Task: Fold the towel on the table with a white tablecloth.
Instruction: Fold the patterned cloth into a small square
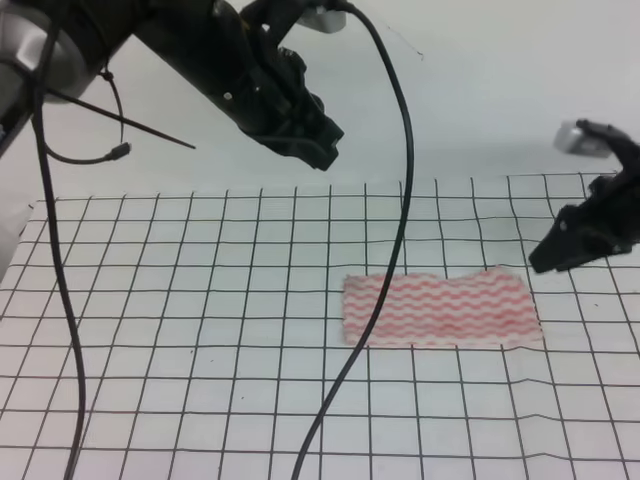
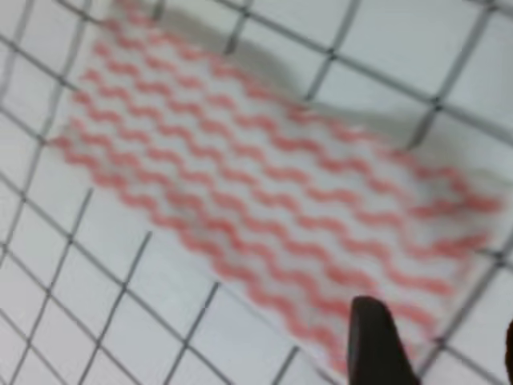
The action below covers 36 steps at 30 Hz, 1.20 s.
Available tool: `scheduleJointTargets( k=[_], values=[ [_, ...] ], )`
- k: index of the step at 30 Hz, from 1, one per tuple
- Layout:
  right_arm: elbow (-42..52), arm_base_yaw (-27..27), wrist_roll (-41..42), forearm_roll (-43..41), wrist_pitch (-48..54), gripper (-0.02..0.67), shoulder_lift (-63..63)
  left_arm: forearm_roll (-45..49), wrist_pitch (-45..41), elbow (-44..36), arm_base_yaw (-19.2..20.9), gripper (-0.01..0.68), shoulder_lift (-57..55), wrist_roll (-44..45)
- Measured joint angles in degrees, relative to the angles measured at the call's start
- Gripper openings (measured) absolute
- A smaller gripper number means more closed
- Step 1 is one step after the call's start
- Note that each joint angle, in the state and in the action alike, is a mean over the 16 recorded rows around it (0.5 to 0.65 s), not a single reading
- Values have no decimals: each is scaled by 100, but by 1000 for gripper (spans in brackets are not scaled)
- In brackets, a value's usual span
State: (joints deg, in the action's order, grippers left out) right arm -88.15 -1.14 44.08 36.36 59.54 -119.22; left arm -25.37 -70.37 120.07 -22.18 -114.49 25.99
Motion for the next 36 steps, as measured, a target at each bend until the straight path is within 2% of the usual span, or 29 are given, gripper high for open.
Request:
scheduleJointTargets(
  k=[8,16,30,36],
  values=[
    [643,-57,82,532,-372,347,-94,8,0,-18,0,1,110,0],
    [853,-38,49,904,-599,333,-338,13,0,-18,0,0,115,0],
    [859,-8,306,1512,-406,120,-387,4,0,-18,0,1,115,0],
    [859,8,284,1505,-305,75,-177,4,0,-18,0,1,115,0]
  ],
)
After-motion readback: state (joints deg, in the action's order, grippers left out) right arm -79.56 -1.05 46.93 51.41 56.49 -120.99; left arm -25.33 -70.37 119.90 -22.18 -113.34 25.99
